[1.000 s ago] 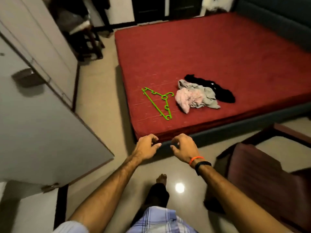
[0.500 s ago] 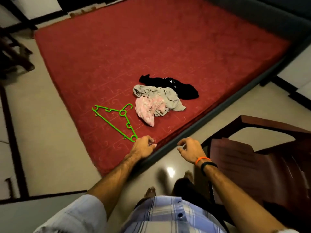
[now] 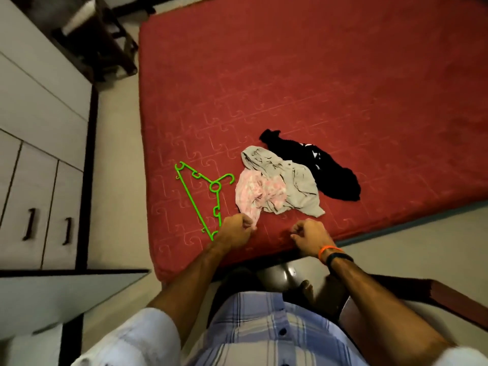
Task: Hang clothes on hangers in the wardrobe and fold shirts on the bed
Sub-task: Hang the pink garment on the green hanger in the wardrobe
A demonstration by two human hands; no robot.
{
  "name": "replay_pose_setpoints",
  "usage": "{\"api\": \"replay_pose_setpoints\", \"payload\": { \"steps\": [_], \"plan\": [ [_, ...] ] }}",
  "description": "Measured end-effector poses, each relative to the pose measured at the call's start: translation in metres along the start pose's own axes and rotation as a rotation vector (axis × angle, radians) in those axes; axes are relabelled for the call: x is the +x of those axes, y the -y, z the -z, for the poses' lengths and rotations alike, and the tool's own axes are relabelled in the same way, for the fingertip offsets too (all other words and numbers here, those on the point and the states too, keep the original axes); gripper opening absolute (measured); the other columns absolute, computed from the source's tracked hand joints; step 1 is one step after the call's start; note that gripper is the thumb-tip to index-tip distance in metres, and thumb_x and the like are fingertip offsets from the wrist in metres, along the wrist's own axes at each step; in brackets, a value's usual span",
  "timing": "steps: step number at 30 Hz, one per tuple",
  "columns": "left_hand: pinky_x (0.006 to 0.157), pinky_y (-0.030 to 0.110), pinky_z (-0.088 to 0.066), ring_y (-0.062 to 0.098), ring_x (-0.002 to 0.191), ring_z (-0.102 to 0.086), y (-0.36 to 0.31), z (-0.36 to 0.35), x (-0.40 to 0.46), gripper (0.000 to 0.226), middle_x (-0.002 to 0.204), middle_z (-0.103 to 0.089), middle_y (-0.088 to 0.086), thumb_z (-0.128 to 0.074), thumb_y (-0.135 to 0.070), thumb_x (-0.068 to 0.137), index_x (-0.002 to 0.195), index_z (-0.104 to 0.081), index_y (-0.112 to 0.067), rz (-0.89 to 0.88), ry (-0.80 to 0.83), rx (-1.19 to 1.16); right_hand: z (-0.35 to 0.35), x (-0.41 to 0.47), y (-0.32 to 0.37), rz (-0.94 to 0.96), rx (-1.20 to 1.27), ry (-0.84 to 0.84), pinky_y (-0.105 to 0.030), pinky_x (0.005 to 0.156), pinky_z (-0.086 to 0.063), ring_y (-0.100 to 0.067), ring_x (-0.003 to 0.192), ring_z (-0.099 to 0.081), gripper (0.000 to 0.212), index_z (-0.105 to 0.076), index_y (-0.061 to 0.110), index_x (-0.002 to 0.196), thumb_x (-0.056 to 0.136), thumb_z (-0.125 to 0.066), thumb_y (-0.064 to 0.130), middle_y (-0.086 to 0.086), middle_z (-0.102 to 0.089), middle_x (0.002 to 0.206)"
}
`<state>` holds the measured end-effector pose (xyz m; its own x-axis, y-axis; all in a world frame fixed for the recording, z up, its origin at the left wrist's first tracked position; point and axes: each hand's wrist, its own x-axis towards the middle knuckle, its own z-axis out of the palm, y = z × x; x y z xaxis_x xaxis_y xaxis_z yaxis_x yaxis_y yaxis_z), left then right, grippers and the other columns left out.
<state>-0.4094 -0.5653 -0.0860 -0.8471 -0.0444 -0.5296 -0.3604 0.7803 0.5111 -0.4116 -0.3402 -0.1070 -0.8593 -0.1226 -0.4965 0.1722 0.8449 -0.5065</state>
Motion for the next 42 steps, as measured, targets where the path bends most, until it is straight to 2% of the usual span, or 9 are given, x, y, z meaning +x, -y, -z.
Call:
{"api": "replay_pose_setpoints", "payload": {
  "steps": [5,11,15,19,23,28,36,40,42],
  "plan": [
    [0.087,0.025,-0.046,0.019,0.105,-0.065,-0.004,0.004,0.026,0.027,0.111,-0.071,0.002,-0.068,-0.028,0.091,0.112,-0.070,-0.011,0.067,-0.008,0.018,0.017,0.045,0.010,0.069,0.010,0.075,-0.031,0.092,-0.050,-0.023,0.100,-0.066,0.018,-0.076,0.012,0.100,0.084,-0.070,0.019,-0.007,-0.074,0.102],
    [0.083,0.021,-0.044,0.020,0.105,-0.066,-0.002,0.011,0.084,0.023,0.110,-0.073,0.005,-0.067,-0.025,0.089,0.108,-0.072,-0.013,0.133,0.054,-0.007,0.027,0.092,0.030,0.030,-0.028,0.106,-0.032,0.090,-0.048,-0.029,0.106,-0.062,0.019,-0.073,0.011,0.101,0.086,-0.068,0.021,-0.011,-0.070,0.109],
    [0.087,0.027,-0.046,0.022,0.105,-0.066,-0.004,0.017,0.129,0.021,0.112,-0.072,0.004,-0.068,-0.024,0.087,0.106,-0.073,-0.018,0.142,0.125,-0.005,0.028,0.126,0.045,-0.014,-0.023,0.169,-0.032,0.088,-0.048,-0.031,0.105,-0.063,0.012,-0.072,0.014,0.093,0.085,-0.064,0.016,-0.010,-0.071,0.107],
    [0.092,0.034,-0.050,0.025,0.108,-0.065,0.000,0.013,0.165,0.023,0.112,-0.072,0.005,-0.066,-0.019,0.082,0.103,-0.073,-0.021,0.105,0.167,0.011,0.019,0.160,0.053,-0.093,0.026,0.215,-0.028,0.094,-0.048,-0.026,0.107,-0.064,0.017,-0.074,0.016,0.094,0.084,-0.062,0.012,-0.004,-0.071,0.111],
    [0.102,0.041,-0.044,0.031,0.124,-0.049,0.001,-0.002,0.188,0.053,0.134,-0.050,0.014,-0.074,-0.026,0.079,0.127,-0.056,-0.013,0.059,0.182,0.100,0.005,0.187,0.056,-0.136,0.067,0.243,-0.029,0.098,-0.048,-0.025,0.110,-0.063,0.017,-0.075,0.016,0.098,0.085,-0.070,0.025,-0.002,-0.069,0.120],
    [0.089,0.048,-0.048,0.037,0.120,-0.046,-0.007,-0.016,0.205,0.082,0.134,-0.037,0.016,-0.081,-0.037,0.074,0.135,-0.034,-0.006,0.145,0.125,0.303,-0.009,0.199,0.057,-0.158,0.029,0.270,-0.038,0.093,-0.051,-0.031,0.103,-0.065,0.020,-0.074,0.015,0.102,0.085,-0.070,0.025,-0.010,-0.069,0.114],
    [0.087,0.046,-0.049,0.043,0.108,-0.060,-0.009,0.019,0.199,0.052,0.120,-0.061,0.018,-0.063,-0.013,0.078,0.126,-0.043,-0.011,0.214,0.018,0.080,0.014,0.187,0.068,-0.174,0.085,0.257,-0.028,0.094,-0.050,-0.021,0.099,-0.066,0.016,-0.076,0.017,0.099,0.086,-0.067,0.020,-0.003,-0.074,0.103],
    [0.088,0.042,-0.052,0.039,0.107,-0.062,-0.012,0.043,0.171,0.042,0.116,-0.066,0.016,-0.061,-0.021,0.080,0.121,-0.055,-0.017,0.243,-0.043,-0.048,0.028,0.174,0.082,-0.118,0.146,0.209,-0.033,0.089,-0.054,-0.024,0.088,-0.069,0.004,-0.070,0.016,0.085,0.084,-0.067,0.015,-0.001,-0.070,0.086],
    [0.087,0.039,-0.050,0.038,0.108,-0.062,-0.016,0.049,0.157,0.040,0.116,-0.068,0.016,-0.064,-0.027,0.082,0.120,-0.059,-0.017,0.230,-0.082,-0.101,0.033,0.169,0.089,-0.045,0.114,0.186,-0.036,0.084,-0.054,-0.026,0.087,-0.067,0.007,-0.071,0.013,0.083,0.084,-0.067,0.019,-0.006,-0.071,0.086]
  ]
}}
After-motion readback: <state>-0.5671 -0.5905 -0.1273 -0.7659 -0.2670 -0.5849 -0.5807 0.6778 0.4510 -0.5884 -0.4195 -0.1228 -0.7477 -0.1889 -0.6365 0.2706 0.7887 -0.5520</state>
